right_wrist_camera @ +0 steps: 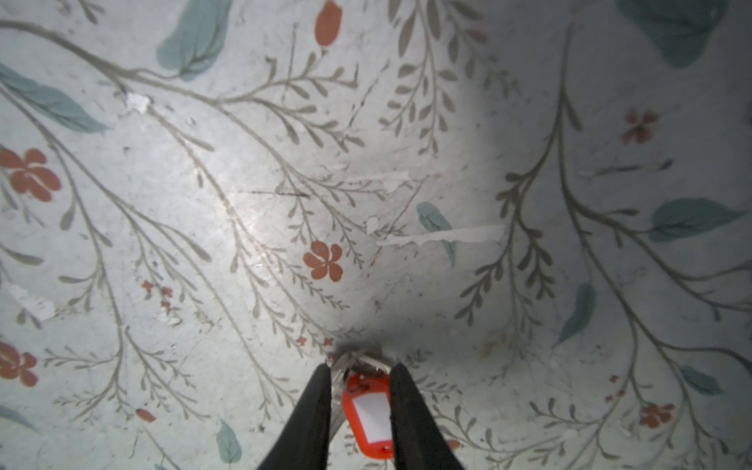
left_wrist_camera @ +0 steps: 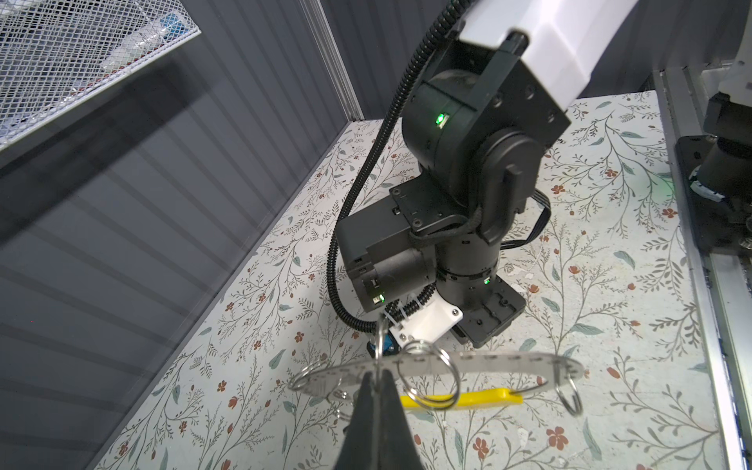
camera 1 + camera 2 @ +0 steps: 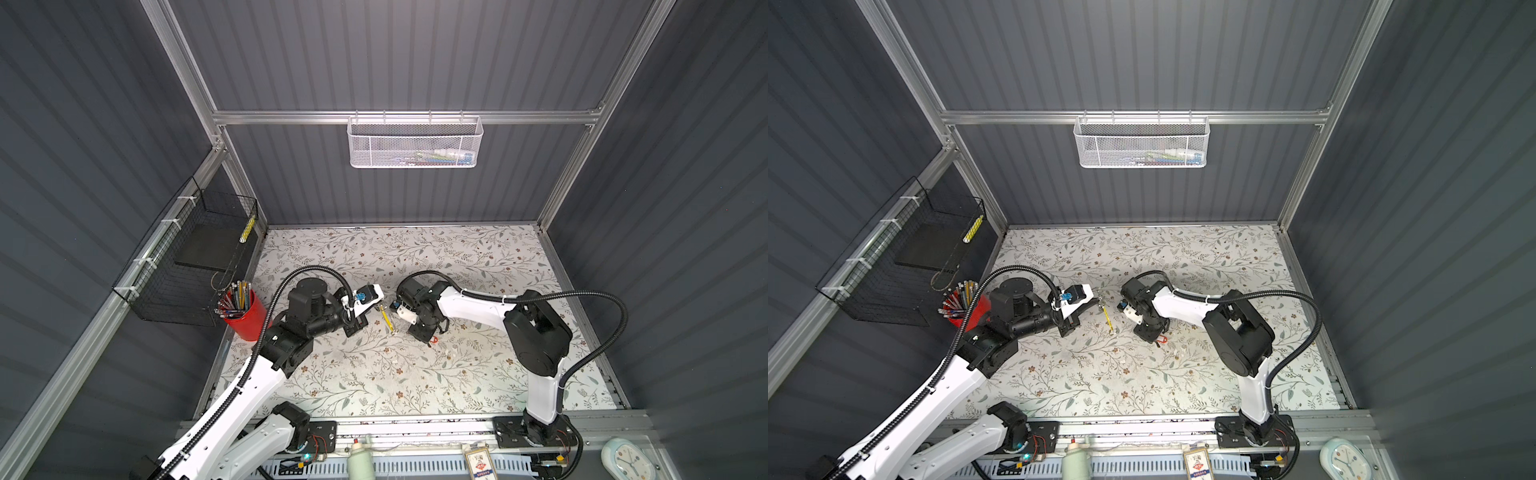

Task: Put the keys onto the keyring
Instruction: 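Lift the red-tagged key with the right gripper toward the keyring in the left gripper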

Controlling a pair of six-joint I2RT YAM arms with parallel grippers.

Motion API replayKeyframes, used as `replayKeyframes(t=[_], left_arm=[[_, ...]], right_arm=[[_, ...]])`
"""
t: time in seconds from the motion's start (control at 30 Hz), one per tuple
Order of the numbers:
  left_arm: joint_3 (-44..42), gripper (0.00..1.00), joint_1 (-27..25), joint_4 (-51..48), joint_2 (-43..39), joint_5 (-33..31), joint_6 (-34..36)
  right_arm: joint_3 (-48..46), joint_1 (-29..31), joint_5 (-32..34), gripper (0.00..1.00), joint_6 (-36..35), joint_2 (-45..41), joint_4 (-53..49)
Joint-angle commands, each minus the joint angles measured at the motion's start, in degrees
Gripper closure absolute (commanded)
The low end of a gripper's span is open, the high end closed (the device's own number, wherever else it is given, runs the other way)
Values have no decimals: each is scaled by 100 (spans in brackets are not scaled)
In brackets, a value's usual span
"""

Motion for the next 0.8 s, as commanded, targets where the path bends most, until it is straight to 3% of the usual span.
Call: replayKeyframes(t=[0.0, 0.43, 0.77], left_arm=[[-7, 100, 38, 129, -79, -22, -65], [-12, 100, 40, 110, -102, -51, -68], [-18, 100, 40, 152, -121, 32, -110]], right_arm=[[84, -7, 116, 75, -74, 113, -102], [68, -32, 202, 89, -20, -85, -85], [37, -296, -516, 95, 88, -572, -28]])
